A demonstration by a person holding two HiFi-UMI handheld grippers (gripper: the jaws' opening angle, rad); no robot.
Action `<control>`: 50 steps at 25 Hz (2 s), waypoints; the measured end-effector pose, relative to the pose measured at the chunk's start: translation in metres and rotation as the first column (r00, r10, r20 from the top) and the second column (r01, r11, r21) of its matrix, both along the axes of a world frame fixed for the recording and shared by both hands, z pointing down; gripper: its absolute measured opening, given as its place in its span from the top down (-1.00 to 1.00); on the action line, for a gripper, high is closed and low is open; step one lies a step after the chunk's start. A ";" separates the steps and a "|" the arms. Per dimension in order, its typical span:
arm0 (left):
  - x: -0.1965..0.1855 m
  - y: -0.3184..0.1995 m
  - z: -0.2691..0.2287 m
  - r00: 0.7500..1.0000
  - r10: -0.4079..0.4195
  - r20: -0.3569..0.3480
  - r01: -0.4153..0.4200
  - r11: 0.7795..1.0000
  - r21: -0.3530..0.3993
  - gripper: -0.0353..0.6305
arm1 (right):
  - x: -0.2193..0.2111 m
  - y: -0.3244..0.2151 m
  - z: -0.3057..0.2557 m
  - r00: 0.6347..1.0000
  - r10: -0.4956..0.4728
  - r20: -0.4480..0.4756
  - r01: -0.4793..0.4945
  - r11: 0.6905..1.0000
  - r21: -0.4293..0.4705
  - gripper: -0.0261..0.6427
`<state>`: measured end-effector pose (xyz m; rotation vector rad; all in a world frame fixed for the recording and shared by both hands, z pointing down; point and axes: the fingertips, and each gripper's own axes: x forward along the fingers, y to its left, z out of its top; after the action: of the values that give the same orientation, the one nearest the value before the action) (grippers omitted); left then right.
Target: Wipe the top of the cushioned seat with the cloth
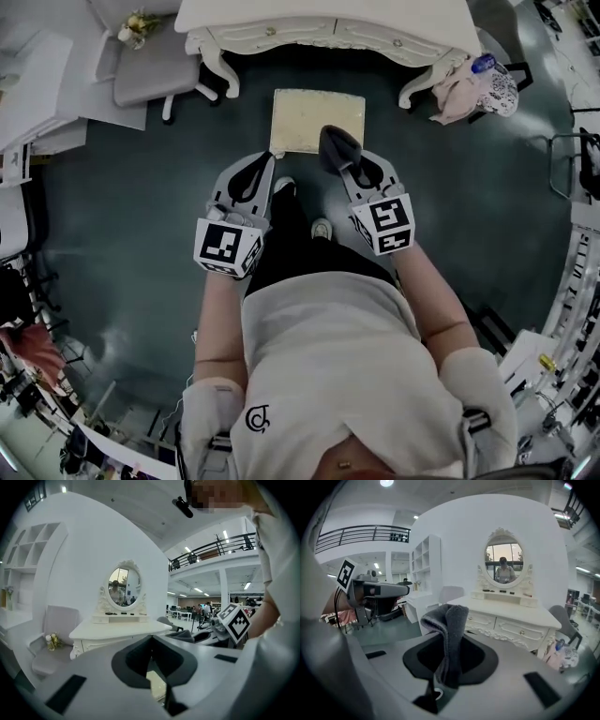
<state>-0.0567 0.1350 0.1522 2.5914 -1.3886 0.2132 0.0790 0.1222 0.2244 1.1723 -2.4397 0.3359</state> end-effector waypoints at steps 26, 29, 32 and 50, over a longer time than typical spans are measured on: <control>-0.113 -0.209 0.248 0.987 0.098 -0.130 -0.121 0.976 -0.180 0.85 | -0.119 -0.212 0.339 0.985 0.069 -0.158 -0.130 0.898 -0.419 0.69; -0.117 -0.214 0.276 0.988 0.093 -0.125 -0.119 0.968 -0.220 0.85 | -0.130 -0.230 0.369 0.986 0.070 -0.150 -0.129 0.890 -0.437 0.69; -0.120 -0.216 0.298 0.986 0.086 -0.143 -0.119 0.963 -0.242 0.85 | -0.138 -0.241 0.393 0.985 0.062 -0.163 -0.129 0.888 -0.442 0.68; -0.080 -0.223 0.347 0.982 0.105 -0.154 -0.145 0.949 -0.278 0.85 | -0.126 -0.255 0.449 0.970 -0.035 -0.239 -0.096 0.851 -0.516 0.60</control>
<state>-0.1369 -0.0879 0.4990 2.4021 -1.0589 0.2322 -0.0474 -0.1328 0.6734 0.9401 -1.9379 0.7693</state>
